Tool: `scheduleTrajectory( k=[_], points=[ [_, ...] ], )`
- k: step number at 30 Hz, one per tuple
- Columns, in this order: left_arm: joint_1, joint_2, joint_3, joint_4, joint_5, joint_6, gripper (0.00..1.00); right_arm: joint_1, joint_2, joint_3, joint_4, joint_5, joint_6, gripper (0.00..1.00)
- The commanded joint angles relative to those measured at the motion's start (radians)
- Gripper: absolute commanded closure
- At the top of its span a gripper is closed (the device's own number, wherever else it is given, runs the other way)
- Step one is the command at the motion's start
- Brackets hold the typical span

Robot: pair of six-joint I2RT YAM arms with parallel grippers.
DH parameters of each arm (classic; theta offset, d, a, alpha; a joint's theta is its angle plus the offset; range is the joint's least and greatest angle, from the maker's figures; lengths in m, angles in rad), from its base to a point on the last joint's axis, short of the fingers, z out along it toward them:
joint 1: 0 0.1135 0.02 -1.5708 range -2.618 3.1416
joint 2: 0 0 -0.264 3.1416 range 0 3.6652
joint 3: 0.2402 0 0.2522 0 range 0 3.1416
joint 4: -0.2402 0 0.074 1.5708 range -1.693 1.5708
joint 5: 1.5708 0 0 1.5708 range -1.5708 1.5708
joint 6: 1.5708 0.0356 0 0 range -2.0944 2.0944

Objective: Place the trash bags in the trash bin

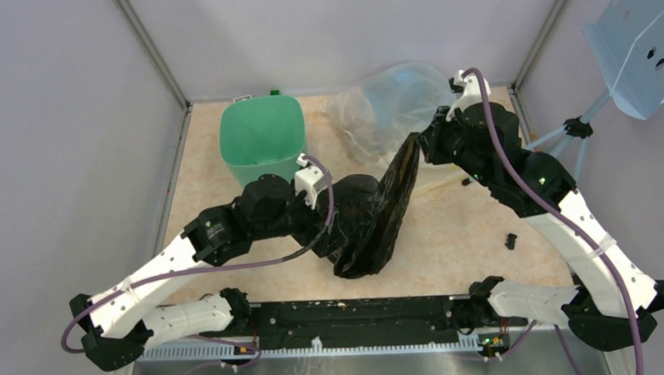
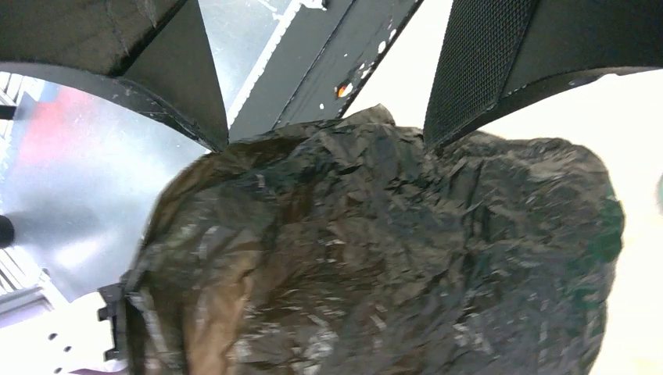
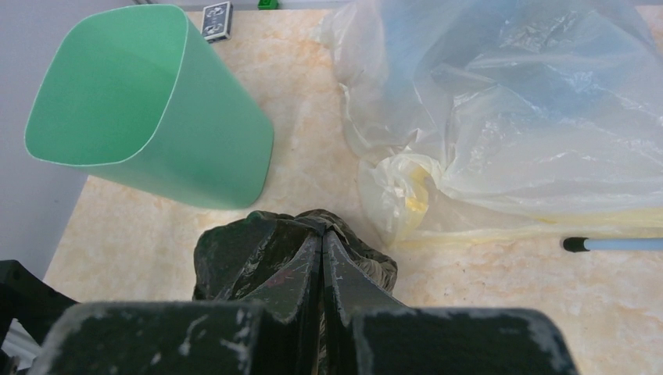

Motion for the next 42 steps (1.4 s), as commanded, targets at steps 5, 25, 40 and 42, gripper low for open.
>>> scheduleTrajectory(
  k=[5, 25, 40, 42],
  points=[
    [-0.184, -0.044, -0.061, 0.234, -0.159, -0.01, 0.01, -0.009, -0.016, 0.0, 0.048, -0.033, 0.018, 1.0],
    [-0.375, 0.152, 0.181, 0.129, -0.68, 0.082, 1.0, -0.009, -0.063, 0.104, 0.055, -0.065, -0.027, 1.0],
    [-0.161, 0.303, 0.881, 0.156, -0.686, 0.478, 1.0, -0.009, 0.172, 0.592, 0.245, -0.308, -0.116, 1.0],
    [-0.159, 0.32, 0.937, 0.209, -0.744, 0.578, 1.0, -0.009, 0.219, 0.642, 0.283, -0.355, -0.093, 1.0]
  ],
)
